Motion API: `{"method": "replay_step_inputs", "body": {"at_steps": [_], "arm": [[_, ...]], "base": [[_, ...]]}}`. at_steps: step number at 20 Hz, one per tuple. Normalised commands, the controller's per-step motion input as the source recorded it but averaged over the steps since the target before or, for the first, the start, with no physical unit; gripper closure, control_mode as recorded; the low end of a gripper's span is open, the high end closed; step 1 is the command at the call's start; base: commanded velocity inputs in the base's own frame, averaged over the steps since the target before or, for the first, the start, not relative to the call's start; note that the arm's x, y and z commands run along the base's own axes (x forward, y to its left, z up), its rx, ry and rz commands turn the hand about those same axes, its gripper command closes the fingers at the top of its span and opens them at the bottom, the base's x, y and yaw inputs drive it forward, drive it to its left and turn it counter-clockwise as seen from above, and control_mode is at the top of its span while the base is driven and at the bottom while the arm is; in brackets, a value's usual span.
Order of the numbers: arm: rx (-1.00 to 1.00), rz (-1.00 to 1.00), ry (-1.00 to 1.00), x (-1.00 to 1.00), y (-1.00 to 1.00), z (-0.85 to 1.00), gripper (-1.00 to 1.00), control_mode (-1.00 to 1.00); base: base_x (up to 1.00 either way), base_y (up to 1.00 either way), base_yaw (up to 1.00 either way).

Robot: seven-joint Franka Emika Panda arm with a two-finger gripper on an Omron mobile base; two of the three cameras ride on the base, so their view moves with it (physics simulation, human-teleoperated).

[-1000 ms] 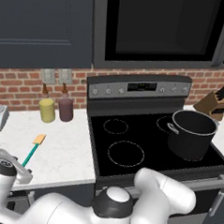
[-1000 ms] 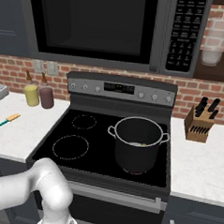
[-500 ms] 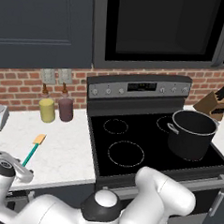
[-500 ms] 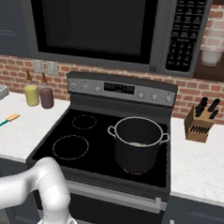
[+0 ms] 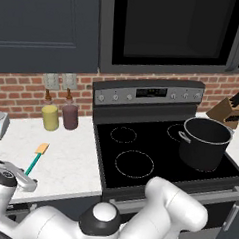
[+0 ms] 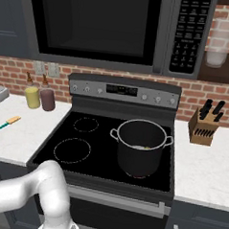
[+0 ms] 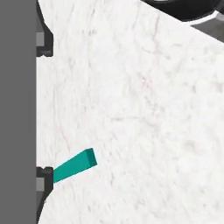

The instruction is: Put the cucumber and tomato in the pot. Retrieve the spatula and lightly stir the vegetables in the pot.

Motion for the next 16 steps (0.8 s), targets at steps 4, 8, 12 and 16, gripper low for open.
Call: {"method": "replay_step_inputs", "body": {"at_steps": [4, 8, 12, 16], "arm": [[-0.03, 0.00, 0.00, 0.22, 0.00, -0.27, -1.00, -1.00], [0.00, 0.07, 0.00, 0.39, 0.00, -0.26, -1.00, -1.00], [0.00, 0.11, 0.00, 0.42, 0.00, -0.24, -1.00, -1.00], [0.00, 0.12, 0.00, 0.35, 0.00, -0.26, -1.00, -1.00]], "base": [[0.00, 0.00, 0.00], [0.00, 0.00, 0.00], [0.00, 0.00, 0.00], [0.00, 0.00, 0.00]]}}
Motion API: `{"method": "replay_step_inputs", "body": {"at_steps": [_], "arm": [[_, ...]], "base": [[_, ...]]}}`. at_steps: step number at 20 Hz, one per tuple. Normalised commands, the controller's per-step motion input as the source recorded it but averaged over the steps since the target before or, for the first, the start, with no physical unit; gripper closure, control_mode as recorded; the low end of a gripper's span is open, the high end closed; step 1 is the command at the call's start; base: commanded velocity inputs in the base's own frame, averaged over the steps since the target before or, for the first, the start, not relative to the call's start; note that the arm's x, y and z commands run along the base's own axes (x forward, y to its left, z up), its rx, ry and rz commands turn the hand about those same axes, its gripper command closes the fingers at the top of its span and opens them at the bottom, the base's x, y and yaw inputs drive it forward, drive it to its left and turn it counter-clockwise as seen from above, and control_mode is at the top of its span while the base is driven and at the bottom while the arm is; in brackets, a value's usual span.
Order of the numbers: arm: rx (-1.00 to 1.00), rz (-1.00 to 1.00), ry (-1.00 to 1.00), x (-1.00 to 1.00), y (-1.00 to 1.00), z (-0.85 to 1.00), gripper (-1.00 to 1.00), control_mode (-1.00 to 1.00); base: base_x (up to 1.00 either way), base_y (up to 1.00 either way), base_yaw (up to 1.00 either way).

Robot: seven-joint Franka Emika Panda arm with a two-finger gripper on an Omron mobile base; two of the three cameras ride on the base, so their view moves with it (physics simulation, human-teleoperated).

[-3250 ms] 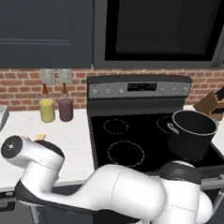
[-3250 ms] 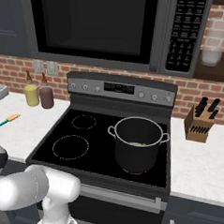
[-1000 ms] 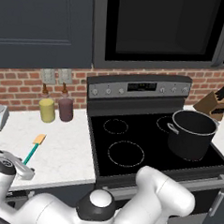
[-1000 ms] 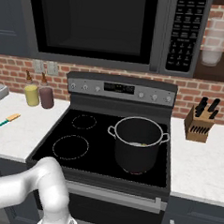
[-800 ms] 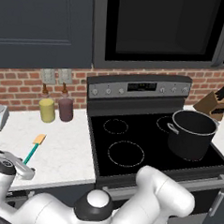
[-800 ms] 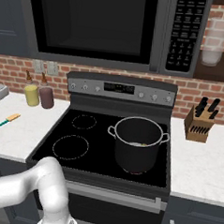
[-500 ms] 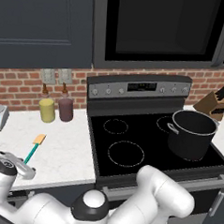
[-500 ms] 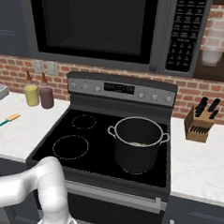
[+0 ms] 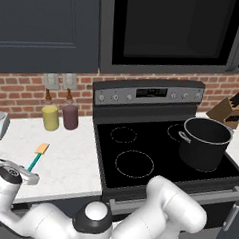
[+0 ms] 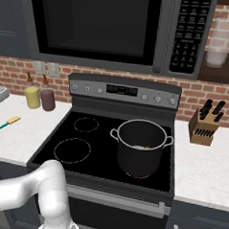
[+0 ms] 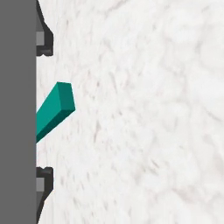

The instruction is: Put the cucumber and tomato in the pot. Retrieve the spatula and lightly stir the vegetables in the pot.

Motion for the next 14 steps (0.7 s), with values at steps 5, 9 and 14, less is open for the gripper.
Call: {"method": "replay_step_inputs", "body": {"at_steps": [5, 9, 14], "arm": [[0.00, 0.12, 0.00, 0.25, 0.02, -0.32, -1.00, -1.00], [0.00, 0.10, 0.00, 0.02, 0.00, -0.49, -1.00, -1.00], [-0.04, 0.07, 0.00, -0.04, 0.00, -0.66, 1.00, -1.00]], "base": [[0.00, 0.00, 0.00], [0.00, 0.00, 0.00], [0.00, 0.00, 0.00]]}}
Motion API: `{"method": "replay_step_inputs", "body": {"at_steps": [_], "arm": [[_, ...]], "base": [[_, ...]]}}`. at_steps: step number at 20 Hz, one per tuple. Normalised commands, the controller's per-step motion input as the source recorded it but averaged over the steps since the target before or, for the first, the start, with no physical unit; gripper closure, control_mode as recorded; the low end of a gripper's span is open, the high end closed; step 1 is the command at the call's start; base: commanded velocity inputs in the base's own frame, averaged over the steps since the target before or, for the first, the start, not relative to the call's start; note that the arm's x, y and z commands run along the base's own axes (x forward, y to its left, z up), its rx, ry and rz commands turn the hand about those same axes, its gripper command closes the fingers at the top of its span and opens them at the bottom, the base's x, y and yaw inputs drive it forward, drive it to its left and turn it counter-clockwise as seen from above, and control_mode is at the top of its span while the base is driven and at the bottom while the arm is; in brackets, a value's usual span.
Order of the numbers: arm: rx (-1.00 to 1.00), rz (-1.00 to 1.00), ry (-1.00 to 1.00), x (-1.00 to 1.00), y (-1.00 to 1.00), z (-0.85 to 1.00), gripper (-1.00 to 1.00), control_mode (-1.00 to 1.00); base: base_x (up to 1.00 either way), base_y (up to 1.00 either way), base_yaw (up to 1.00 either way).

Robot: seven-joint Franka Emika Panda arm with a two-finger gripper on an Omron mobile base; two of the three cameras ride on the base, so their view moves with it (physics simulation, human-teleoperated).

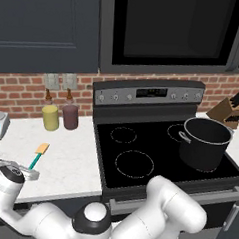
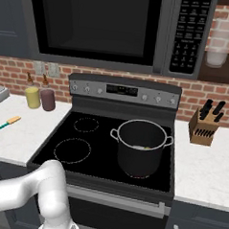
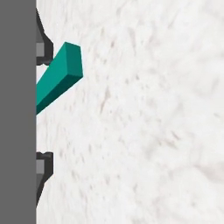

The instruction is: Put the cucumber and tomato in the pot. Retrieve the spatula and lightly stir the vegetables in the pot.

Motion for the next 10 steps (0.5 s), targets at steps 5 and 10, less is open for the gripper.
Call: {"method": "replay_step_inputs", "body": {"at_steps": [5, 10], "arm": [[-0.03, 0.01, 0.00, -0.18, 0.00, -0.70, 1.00, -1.00], [0.00, 0.00, 0.00, -0.35, 0.00, -0.53, 1.00, -1.00]], "base": [[0.00, 0.00, 0.00], [0.00, 0.00, 0.00]]}}
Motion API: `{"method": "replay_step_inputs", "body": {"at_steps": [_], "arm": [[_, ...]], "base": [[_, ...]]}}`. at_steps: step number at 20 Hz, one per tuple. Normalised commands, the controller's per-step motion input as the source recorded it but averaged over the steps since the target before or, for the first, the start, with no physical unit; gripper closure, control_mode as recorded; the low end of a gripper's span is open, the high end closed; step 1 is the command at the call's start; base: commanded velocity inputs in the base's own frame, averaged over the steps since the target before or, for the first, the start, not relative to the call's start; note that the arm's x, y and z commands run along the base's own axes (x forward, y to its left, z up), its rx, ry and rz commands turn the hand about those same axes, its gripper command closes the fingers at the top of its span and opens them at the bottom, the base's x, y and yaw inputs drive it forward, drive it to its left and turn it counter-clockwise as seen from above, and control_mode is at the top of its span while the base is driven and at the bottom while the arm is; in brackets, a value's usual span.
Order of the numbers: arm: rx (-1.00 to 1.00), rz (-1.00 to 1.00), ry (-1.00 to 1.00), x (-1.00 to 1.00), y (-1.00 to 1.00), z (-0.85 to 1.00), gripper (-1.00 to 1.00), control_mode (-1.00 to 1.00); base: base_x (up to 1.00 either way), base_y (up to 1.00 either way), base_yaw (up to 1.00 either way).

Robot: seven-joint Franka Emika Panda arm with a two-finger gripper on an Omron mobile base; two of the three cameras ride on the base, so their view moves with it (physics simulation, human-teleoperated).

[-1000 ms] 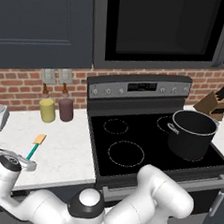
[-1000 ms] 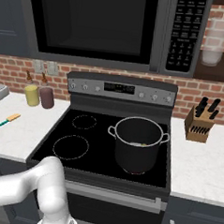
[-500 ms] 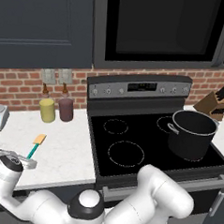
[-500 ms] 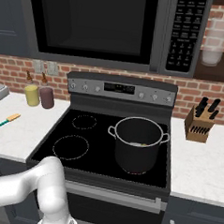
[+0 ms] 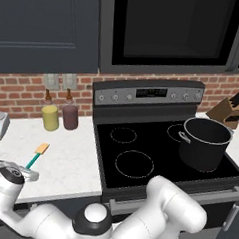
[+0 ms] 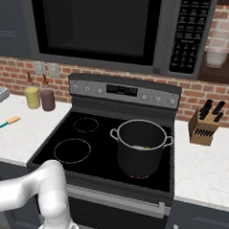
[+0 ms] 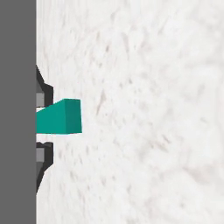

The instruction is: Put the cucumber and tomato in the pot. Retrieve the spatula and lightly stir the vegetables in the pot.

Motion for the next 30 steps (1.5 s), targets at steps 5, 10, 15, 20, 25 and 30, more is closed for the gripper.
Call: {"method": "replay_step_inputs", "body": {"at_steps": [5, 10, 15, 20, 25, 30], "arm": [[0.00, 0.00, 0.00, -0.39, 0.00, -0.22, 1.00, -1.00], [0.05, -0.03, 0.00, -0.30, 0.00, 0.10, 1.00, -1.00], [0.19, -0.05, 0.00, -0.09, 0.00, 0.84, 1.00, -1.00], [0.28, -0.05, 0.00, -0.03, -0.01, 1.00, 1.00, -1.00], [0.39, -0.08, 0.00, -0.30, -0.37, 1.00, 1.00, -1.00], [0.46, -0.14, 0.00, -0.50, -0.73, 1.00, 1.00, -1.00]], "base": [[0.00, 0.00, 0.00], [0.00, 0.00, 0.00], [0.00, 0.00, 0.00], [0.00, 0.00, 0.00], [0.00, 0.00, 0.00], [0.00, 0.00, 0.00]]}}
